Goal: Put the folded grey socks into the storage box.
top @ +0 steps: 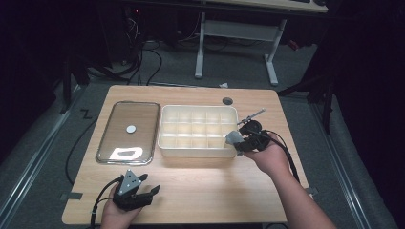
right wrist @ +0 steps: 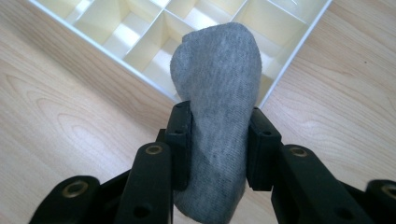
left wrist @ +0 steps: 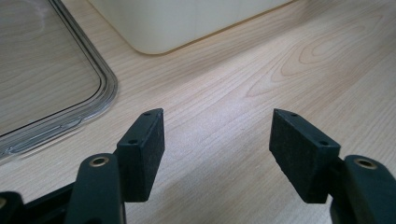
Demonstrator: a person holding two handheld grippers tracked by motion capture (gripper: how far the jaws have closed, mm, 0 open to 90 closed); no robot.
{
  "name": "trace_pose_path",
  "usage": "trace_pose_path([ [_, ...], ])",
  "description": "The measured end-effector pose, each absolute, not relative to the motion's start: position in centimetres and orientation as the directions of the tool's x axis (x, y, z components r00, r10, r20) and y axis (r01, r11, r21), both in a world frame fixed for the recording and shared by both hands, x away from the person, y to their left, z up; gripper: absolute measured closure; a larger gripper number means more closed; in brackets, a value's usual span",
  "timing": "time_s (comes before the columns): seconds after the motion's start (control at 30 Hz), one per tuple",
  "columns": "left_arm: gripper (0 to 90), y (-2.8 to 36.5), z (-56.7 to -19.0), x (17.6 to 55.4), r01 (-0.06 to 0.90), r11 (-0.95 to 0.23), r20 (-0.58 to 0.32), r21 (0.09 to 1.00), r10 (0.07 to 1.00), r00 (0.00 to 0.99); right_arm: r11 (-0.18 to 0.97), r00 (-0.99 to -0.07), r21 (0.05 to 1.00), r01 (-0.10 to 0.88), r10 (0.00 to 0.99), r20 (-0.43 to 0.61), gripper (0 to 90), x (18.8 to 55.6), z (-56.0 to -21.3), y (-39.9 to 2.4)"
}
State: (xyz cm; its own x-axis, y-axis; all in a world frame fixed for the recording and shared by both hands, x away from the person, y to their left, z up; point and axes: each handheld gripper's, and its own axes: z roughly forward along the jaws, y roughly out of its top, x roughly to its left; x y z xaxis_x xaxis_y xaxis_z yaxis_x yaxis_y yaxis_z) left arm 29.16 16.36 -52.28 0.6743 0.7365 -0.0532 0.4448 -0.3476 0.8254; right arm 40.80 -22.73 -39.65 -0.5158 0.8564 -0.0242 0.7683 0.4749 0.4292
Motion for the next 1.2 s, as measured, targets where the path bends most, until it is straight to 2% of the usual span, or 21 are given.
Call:
trace_pose_path([
  [0.13,36.4,16.5,-52.3,29.1,0.447,-0.346,-0.054,0.825,0.738,0.672,0.460,-0.508,0.397,0.794,0.861,0.016,68.0,42.5,-40.2,-22.3],
  [0.5,36.4,16.6,-52.3,29.2,0.443,-0.346,-0.051,0.827,0.739,0.672,0.486,-0.498,0.279,0.828,0.867,-0.032,68.1,45.5,-41.5,-21.3],
  [0.73,36.4,16.5,-52.2,29.1,0.441,-0.357,-0.048,0.824,0.731,0.681,0.497,-0.496,0.240,0.834,0.865,-0.070,68.2,46.1,-42.3,-20.6],
  [1.2,36.7,16.1,-52.4,28.9,0.432,-0.373,-0.034,0.821,0.722,0.691,0.508,-0.502,0.190,0.840,0.861,-0.080,70.7,46.6,-43.5,-20.2],
])
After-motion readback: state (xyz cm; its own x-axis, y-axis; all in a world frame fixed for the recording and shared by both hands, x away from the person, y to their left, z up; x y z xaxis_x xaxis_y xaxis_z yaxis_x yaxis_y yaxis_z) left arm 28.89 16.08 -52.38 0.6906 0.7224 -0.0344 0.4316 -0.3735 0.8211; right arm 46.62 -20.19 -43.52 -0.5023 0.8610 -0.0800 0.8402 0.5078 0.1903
